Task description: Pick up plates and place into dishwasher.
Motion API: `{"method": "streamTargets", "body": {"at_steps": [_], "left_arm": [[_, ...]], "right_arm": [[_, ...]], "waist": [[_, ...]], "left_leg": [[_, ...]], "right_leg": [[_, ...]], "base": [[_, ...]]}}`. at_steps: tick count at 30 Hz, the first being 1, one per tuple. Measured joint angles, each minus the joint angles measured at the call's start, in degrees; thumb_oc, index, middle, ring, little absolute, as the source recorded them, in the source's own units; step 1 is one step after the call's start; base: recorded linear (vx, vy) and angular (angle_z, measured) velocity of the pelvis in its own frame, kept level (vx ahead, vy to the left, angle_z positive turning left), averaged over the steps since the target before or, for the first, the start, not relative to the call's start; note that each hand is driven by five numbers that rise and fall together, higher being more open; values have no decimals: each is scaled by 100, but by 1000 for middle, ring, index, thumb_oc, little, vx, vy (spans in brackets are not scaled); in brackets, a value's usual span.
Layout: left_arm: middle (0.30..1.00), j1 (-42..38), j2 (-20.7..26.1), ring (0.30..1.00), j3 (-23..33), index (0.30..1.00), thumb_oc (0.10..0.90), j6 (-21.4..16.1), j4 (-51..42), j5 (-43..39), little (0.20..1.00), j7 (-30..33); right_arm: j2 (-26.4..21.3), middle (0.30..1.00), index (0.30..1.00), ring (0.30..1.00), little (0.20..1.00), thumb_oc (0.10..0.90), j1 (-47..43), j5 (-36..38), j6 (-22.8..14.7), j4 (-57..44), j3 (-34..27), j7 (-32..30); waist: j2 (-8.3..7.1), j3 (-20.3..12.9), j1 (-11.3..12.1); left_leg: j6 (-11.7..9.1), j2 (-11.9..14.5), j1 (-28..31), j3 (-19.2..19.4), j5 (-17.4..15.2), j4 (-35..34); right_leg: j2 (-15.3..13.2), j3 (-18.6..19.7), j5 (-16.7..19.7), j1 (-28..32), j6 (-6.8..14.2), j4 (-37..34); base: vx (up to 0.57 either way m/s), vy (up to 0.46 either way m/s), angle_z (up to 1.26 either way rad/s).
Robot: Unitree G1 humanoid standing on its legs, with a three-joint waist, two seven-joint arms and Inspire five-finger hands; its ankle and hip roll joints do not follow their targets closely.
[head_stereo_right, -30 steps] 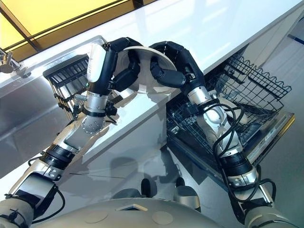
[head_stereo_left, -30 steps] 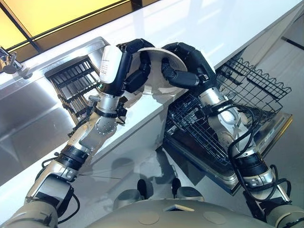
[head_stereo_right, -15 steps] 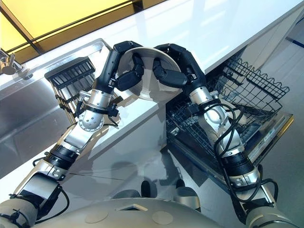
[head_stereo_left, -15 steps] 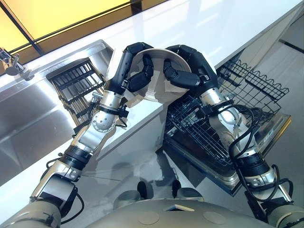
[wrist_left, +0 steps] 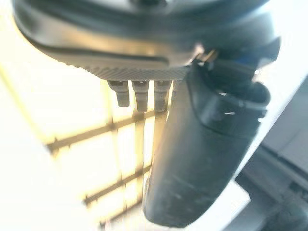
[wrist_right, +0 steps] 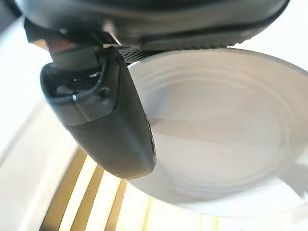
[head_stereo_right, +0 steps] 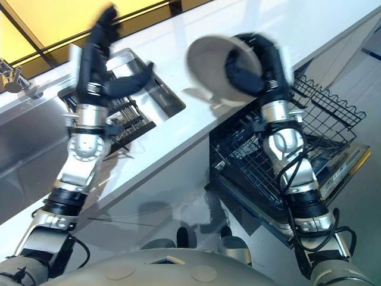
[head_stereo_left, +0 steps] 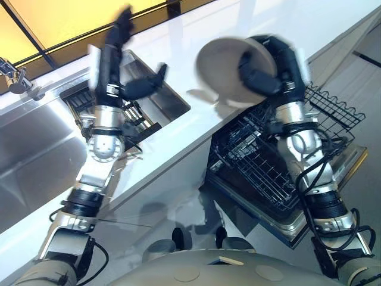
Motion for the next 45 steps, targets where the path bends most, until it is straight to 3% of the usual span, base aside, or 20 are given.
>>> {"method": "streamTargets", "body": {"at_steps": [5, 9, 15, 22, 30, 36, 45], "left_arm": [[900, 596, 182, 900, 912, 900, 800, 22, 40, 83, 900, 270], [900, 1105, 183, 900, 1077, 900, 800, 26, 174, 129, 900, 304], [900, 1541, 185, 900, 1303, 900, 800, 296, 518, 336, 900, 299], [900, 2010, 183, 900, 1541, 900, 800, 755, 1362, 323, 900, -137], [900, 2513, 138, 900, 1803, 900, 800, 737, 1684, 16, 900, -910], [900, 2681, 116, 900, 1928, 900, 800, 684, 1682, -334, 900, -1663], [900, 2728, -35, 900, 1921, 900, 800, 588, 1682, -429, 900, -1860]], "right_arm": [[-144, 300, 300, 300, 200, 100, 232, -574, -305, 611, -1117, -932], [-253, 300, 300, 300, 200, 100, 641, -665, -300, 1010, -1519, -1404], [-255, 300, 300, 300, 200, 100, 1289, -647, -114, 1643, -1945, -1374], [-224, 300, 300, 300, 200, 100, 1996, -546, -11, 1748, -1893, -531], [-178, 300, 300, 300, 200, 100, 2211, -535, -78, 1597, -1794, 36], [-154, 300, 300, 300, 200, 100, 2401, -567, -343, 1169, -1289, 438], [-73, 300, 300, 300, 200, 100, 2396, -825, -550, 632, -1006, 341]], "waist": [[2, 1, 105], [7, 4, 119], [47, 16, 88], [186, 32, 0], [216, 31, -25], [273, 39, -24], [354, 17, 89]], "left_leg": [[1, -12, -3, -54, -2, -1], [-4, -14, -9, -75, -7, -24], [5, -16, -37, -87, -4, -25], [9, -10, -37, -67, -5, -22], [16, -9, -78, -51, -18, -29], [14, -12, -94, -49, -16, -21], [11, -13, -117, -96, -15, -21]], "right_leg": [[-10, -54, -11, 17, 10, -2], [-15, -94, -16, 24, 13, -27], [-19, -102, -14, 5, 10, -26], [-18, -103, -20, -3, 18, -9], [-24, -96, -43, -58, 52, -29], [-23, -97, -31, -73, 35, -29], [-23, -138, -56, -71, 63, -28]], "base": [[1, 39, 5], [-3, 39, 4], [-9, 38, 0], [-3, 9, -1], [0, 0, 0], [0, 0, 0], [-3, 0, 2]]}}
